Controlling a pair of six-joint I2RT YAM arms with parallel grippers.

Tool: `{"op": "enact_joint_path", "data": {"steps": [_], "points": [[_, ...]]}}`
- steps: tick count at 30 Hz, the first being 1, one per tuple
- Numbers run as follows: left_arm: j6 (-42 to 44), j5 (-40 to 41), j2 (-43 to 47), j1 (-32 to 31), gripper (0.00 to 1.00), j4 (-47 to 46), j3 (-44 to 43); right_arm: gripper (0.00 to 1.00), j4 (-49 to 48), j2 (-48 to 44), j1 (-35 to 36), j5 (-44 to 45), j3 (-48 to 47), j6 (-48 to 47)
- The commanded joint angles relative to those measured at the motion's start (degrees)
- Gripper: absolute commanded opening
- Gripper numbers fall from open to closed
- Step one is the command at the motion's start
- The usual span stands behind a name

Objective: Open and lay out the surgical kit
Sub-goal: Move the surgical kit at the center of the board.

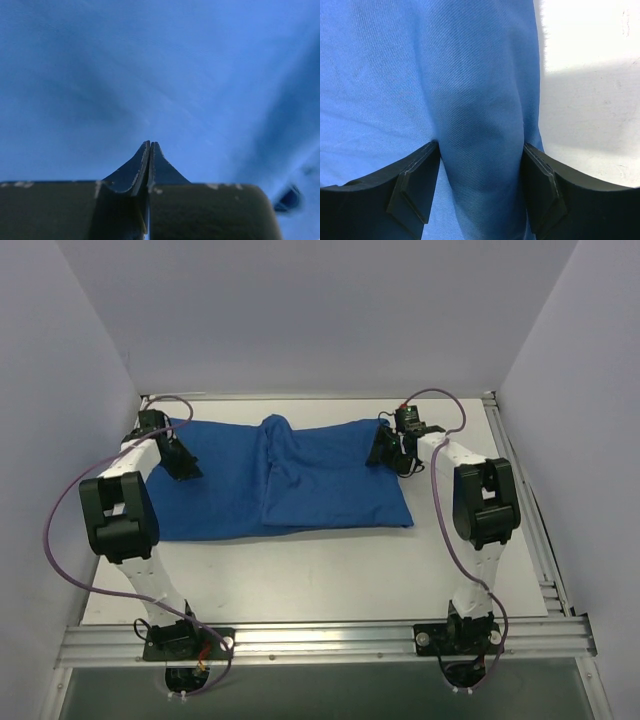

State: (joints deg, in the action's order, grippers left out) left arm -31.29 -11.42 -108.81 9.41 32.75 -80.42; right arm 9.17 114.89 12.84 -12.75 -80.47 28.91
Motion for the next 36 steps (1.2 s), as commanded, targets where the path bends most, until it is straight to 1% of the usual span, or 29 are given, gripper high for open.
{"op": "enact_joint_path", "data": {"steps": [1, 5, 7, 9, 13, 15, 20, 25, 28, 29, 31, 35, 36], "points": [[-0.4, 0.0, -4.2, -0.2, 0.02, 2.4, -4.1, 0.60, -0.4, 1.3, 1.0, 0.0, 0.6, 0.7], [-0.4, 0.7, -7.4, -0.3, 0.02, 1.6, -5.3, 0.56, -1.2, 1.9, 0.9, 0.7, 0.5, 1.2], [-0.4, 0.6, -10.3, -0.3, 0.02, 2.7, -7.0, 0.48, -2.0, 2.5, 0.8, 0.5, 0.2, 1.6], [-0.3, 0.1, -13.7, -0.2, 0.02, 4.1, -10.0, 0.45, -2.3, 3.2, 0.7, 0.3, -0.3, 2.0], [-1.1, -1.0, -16.9, 0.0, 0.02, 3.8, -12.7, 0.42, -2.5, 5.7, 0.8, 0.5, -2.2, 2.5], [-1.3, -1.4, -18.6, 0.0, 0.02, 3.5, -14.1, 0.41, -2.8, 6.0, 0.5, 1.1, -2.7, 2.8], [-1.6, -2.5, -22.8, 0.0, 0.02, 5.3, -21.0, 0.40, -2.7, 8.7, -0.3, 1.2, -5.7, 3.3], [-3.1, -4.0, -26.4, 0.8, 0.02, 5.1, -25.0, 0.40, -1.8, 12.8, -0.7, 0.5, -11.6, 3.0], [-3.4, -4.7, -29.1, 1.1, 0.02, 6.1, -29.3, 0.40, -1.3, 15.3, -0.9, 0.4, -15.3, 3.1], [-3.3, -5.0, -29.8, 1.2, 0.02, 6.5, -32.2, 0.40, -1.3, 15.9, -1.0, 0.4, -16.1, 3.1], [-3.7, -5.5, -32.2, 1.3, 0.02, 7.8, -35.1, 0.40, -1.0, 17.9, -1.3, 0.2, -18.0, 3.3], [-4.3, -6.9, -36.7, 1.9, 0.02, 10.0, -42.8, 0.40, 0.6, 21.5, -1.7, -0.3, -24.6, 3.7], [-4.6, -7.4, -38.5, 2.1, 0.02, 10.9, -45.8, 0.40, 0.8, 22.1, -1.7, -0.5, -25.7, 3.8]]}}
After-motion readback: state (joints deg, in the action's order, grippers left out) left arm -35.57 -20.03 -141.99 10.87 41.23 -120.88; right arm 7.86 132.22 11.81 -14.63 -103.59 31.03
